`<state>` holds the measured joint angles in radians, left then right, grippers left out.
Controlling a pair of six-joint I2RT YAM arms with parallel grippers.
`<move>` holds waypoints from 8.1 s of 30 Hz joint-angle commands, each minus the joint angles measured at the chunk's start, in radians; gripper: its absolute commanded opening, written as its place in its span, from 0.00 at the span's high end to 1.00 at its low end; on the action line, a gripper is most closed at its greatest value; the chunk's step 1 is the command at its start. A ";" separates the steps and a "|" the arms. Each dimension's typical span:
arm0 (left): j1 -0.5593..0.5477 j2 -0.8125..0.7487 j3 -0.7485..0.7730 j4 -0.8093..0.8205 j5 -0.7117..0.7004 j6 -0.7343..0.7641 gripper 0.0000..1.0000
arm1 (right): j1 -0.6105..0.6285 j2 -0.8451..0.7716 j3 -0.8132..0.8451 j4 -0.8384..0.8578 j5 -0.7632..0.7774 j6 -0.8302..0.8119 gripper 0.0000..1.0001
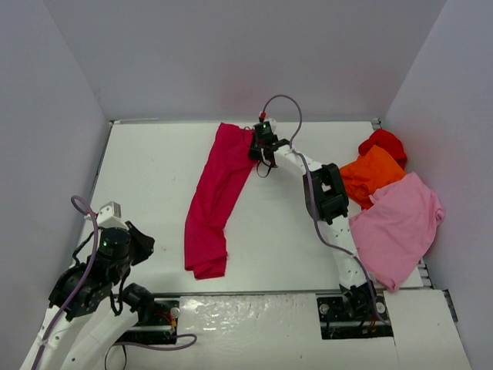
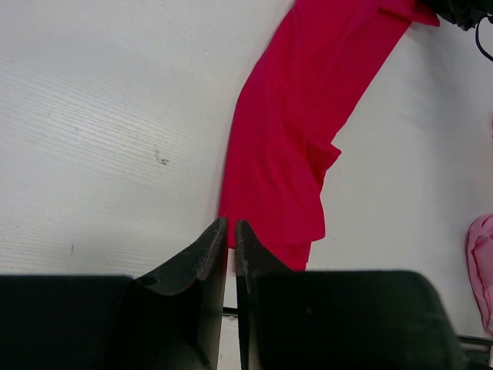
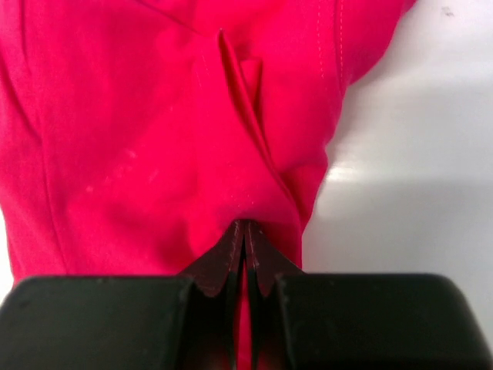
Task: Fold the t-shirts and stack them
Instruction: Rotate the tshirt 90 degrees
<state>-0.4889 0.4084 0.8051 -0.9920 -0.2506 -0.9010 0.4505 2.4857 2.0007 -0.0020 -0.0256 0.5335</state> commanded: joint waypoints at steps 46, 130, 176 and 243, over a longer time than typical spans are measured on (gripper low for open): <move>0.000 0.256 -0.124 0.197 0.453 -0.146 0.55 | 0.350 -1.097 -1.368 0.274 -0.083 0.255 0.16; 0.004 0.362 -0.162 0.233 0.378 -0.078 0.54 | 0.657 -0.657 -1.315 0.570 -0.258 0.422 0.50; 0.013 0.357 -0.191 0.258 0.414 -0.049 0.54 | 0.777 -0.999 -1.444 0.287 -0.164 0.432 1.00; 0.000 0.485 -0.507 0.761 0.790 -0.306 0.31 | 0.855 -1.340 -1.601 0.140 -0.059 0.617 1.00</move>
<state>-0.4843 0.8313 0.2772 -0.3721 0.5154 -1.2085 1.2976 1.1326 0.3901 0.1092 -0.0940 1.1353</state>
